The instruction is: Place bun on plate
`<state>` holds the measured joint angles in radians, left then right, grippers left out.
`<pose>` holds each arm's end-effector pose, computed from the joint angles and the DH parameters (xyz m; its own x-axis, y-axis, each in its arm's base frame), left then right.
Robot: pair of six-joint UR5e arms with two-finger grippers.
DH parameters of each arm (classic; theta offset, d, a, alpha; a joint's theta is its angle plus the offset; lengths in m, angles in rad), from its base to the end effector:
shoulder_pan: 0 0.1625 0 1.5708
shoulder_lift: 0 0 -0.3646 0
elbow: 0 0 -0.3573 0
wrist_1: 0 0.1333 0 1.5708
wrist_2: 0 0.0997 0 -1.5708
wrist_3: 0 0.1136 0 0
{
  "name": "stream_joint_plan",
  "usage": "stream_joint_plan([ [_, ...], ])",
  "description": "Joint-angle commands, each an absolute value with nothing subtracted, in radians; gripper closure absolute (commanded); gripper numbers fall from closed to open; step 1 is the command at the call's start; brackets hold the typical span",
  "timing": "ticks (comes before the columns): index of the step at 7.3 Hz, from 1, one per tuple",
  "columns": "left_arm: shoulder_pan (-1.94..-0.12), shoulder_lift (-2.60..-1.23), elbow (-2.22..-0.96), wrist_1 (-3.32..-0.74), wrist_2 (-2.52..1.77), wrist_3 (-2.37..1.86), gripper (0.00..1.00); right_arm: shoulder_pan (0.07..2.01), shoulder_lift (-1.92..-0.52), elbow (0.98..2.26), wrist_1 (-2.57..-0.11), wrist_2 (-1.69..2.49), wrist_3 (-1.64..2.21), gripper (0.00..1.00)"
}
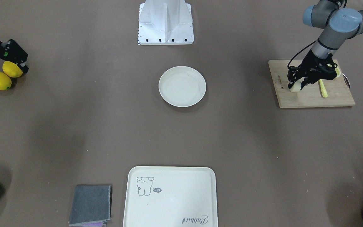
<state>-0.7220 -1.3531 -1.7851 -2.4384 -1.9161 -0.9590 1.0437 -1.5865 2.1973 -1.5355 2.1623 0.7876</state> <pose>0.2560 -0.3518 0.5133 0.6451 0.1521 -0.7488 0.0711 0.9638 0.2569 -0.1525 -0.4011 0.3374 0.6717 -0.0103 0.7408 -0.1054 0.9884 0.1093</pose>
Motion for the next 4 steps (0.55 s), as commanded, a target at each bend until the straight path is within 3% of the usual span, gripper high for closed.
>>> stream_joint_plan([
  [1, -0.722, -1.38, -1.804, -2.438, -1.925, -0.962, 0.75, 1.064, -1.607, 2.194, -1.536, 2.172, 0.729, 0.0],
  [4, -0.733, -1.524, -1.829, -2.399, -2.016, -0.998, 0.77, 1.211, -1.713, 2.16, -1.54, 2.246, 0.437, 0.0],
])
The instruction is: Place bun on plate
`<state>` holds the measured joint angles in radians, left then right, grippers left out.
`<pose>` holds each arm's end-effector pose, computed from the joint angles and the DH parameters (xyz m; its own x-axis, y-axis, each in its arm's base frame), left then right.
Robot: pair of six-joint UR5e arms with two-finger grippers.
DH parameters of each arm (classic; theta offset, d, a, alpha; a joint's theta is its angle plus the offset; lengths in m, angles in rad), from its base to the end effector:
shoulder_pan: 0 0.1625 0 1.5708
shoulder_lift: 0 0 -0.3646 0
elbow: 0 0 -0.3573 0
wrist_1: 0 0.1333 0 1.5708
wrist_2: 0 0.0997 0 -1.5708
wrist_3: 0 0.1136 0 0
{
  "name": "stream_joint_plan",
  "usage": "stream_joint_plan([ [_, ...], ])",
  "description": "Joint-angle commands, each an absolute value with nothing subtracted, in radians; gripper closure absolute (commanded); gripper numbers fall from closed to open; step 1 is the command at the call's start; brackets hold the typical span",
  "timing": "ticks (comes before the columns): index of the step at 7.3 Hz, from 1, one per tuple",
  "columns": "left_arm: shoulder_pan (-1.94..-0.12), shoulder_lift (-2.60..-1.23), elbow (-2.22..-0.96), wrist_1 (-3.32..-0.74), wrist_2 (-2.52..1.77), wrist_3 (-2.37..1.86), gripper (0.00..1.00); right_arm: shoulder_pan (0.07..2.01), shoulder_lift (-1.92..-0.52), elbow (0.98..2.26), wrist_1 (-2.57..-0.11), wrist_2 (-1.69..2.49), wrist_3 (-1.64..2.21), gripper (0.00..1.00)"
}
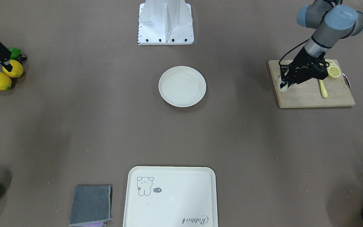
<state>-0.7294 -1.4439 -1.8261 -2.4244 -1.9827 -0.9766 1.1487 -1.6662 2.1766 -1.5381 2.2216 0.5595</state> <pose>0.2771 -0.3655 0.4533 0.5460 0.2001 -0.8135 0.0685 0.9572 0.2813 -0.1088 -0.3996 0.3767 0.6926 -0.1038 0.7139 -0.0199 0.9865 0.1627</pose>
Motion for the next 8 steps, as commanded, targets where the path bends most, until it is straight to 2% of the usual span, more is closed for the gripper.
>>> stream_joint_plan([
  [1, -0.732, -1.625, -1.825, -2.32, -2.014, -1.07, 0.77, 1.27, -1.747, 2.139, -1.542, 2.261, 0.34, 0.0],
  [3, -0.68, -1.826, -1.787, -2.209, -1.979, -1.217, 0.77, 1.388, -1.825, 2.079, -1.543, 2.266, 0.095, 0.0],
  [6, -0.498, -1.995, -1.773, -2.087, -1.806, -1.36, 0.77, 1.5, -1.905, 2.04, -1.537, 2.267, -0.098, 0.0],
  [8, -0.399, -2.077, -1.709, -2.086, -1.689, -1.422, 0.77, 1.535, -1.947, 2.033, -1.537, 2.267, -0.187, 0.0],
])
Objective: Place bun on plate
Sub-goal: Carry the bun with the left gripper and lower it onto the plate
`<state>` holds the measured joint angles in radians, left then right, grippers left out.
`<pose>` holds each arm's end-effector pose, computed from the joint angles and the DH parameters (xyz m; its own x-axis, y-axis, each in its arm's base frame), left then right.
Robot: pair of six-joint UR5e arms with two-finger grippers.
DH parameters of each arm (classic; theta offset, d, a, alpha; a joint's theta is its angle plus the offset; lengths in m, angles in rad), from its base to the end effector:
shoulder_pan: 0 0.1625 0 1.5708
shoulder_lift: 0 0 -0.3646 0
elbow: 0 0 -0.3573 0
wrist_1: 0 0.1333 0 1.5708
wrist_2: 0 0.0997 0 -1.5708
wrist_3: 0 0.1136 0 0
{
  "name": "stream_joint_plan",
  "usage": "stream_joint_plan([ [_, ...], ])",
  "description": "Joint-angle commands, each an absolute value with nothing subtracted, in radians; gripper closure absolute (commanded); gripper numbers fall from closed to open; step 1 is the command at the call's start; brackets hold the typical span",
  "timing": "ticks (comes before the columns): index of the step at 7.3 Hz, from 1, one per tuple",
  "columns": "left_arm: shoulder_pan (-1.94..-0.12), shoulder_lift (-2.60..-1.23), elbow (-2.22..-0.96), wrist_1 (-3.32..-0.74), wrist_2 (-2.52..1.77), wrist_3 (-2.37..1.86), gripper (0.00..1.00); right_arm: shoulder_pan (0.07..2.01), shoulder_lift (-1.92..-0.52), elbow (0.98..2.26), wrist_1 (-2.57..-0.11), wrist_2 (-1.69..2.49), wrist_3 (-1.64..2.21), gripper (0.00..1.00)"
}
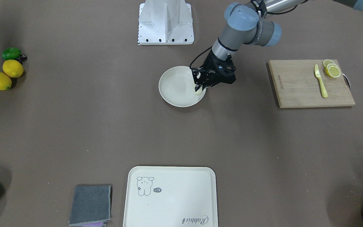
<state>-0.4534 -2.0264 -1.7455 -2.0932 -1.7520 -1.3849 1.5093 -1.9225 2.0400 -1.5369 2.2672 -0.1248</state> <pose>0.4825 -0.3606 0.2336 0.4110 0.0020 -0.9116 0.2105 0.9728 0.0970 0.0394 -0.3440 0.5340 0.7463 -0.2654 0.6104 0.1549 0.9611 0.2286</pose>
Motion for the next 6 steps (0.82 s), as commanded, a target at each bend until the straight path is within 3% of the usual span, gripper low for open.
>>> stream_joint_plan([
  [1, -0.394, -2.077, -1.709, -2.085, -1.683, -1.424, 0.76, 1.557, -1.962, 2.019, -1.537, 2.279, -0.219, 0.0],
  [2, -0.388, -2.074, -1.707, -2.086, -1.672, -1.424, 0.74, 1.575, -1.971, 1.996, -1.536, 2.319, -0.259, 0.0],
  [3, -0.384, -2.069, -1.707, -2.086, -1.661, -1.422, 0.54, 1.6, -1.97, 1.997, -1.536, 2.316, -0.249, 0.0],
  [4, -0.368, -2.069, -1.709, -2.086, -1.635, -1.422, 0.23, 1.614, -1.971, 1.996, -1.536, 2.312, -0.247, 0.0],
  [5, -0.335, -2.071, -1.71, -2.086, -1.591, -1.424, 0.1, 1.62, -1.971, 1.996, -1.537, 2.313, -0.247, 0.0],
  [6, -0.331, -2.072, -1.716, -2.086, -1.589, -1.422, 0.04, 1.626, -1.971, 1.996, -1.536, 2.316, -0.248, 0.0],
])
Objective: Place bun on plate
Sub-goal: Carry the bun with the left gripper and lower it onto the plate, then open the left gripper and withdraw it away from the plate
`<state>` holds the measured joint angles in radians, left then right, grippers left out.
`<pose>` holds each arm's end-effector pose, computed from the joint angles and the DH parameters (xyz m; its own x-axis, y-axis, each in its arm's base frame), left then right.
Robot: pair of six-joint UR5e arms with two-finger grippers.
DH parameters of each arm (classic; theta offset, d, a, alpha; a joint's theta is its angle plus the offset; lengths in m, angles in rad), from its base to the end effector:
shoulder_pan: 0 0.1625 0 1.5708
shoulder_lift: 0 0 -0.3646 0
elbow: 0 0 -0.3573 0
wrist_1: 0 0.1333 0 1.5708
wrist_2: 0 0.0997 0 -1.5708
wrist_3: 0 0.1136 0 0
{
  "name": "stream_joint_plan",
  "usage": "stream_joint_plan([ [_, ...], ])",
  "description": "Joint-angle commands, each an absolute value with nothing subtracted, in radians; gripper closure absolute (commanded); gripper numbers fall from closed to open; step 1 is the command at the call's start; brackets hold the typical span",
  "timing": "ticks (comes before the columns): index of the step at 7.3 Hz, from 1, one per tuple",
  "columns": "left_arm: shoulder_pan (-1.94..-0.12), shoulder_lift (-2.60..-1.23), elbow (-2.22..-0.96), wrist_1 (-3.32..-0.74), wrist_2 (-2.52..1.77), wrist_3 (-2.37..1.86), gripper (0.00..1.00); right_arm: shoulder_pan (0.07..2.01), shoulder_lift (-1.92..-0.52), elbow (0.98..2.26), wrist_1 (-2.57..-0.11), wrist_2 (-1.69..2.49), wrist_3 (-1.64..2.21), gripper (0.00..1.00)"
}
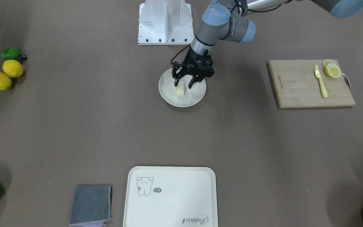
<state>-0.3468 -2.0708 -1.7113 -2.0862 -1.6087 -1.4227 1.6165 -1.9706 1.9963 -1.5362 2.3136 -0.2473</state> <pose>0.5255 -0.3271 0.2235 0.4202 0.0049 -0.9074 0.2477 0.9614 0.1199 0.0710 -0.3169 0.5667 0.7264 -0.2509 0.6398 0.1364 0.9651 0.2237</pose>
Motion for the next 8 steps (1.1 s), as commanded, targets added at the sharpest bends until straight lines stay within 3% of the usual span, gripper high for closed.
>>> stream_joint_plan([
  [1, -0.337, -2.069, -1.744, -2.083, -1.592, -1.422, 0.04, 1.629, -1.971, 1.994, -1.536, 2.318, -0.249, 0.0],
  [5, -0.599, -2.019, -2.011, -1.587, -1.831, -1.143, 0.04, 1.638, -1.973, 1.97, -1.536, 2.33, -0.253, 0.0],
  [8, -1.011, -1.878, -2.075, -1.332, -2.029, -0.518, 0.03, 1.638, -1.986, 1.962, -1.537, 2.359, -0.261, 0.0],
])
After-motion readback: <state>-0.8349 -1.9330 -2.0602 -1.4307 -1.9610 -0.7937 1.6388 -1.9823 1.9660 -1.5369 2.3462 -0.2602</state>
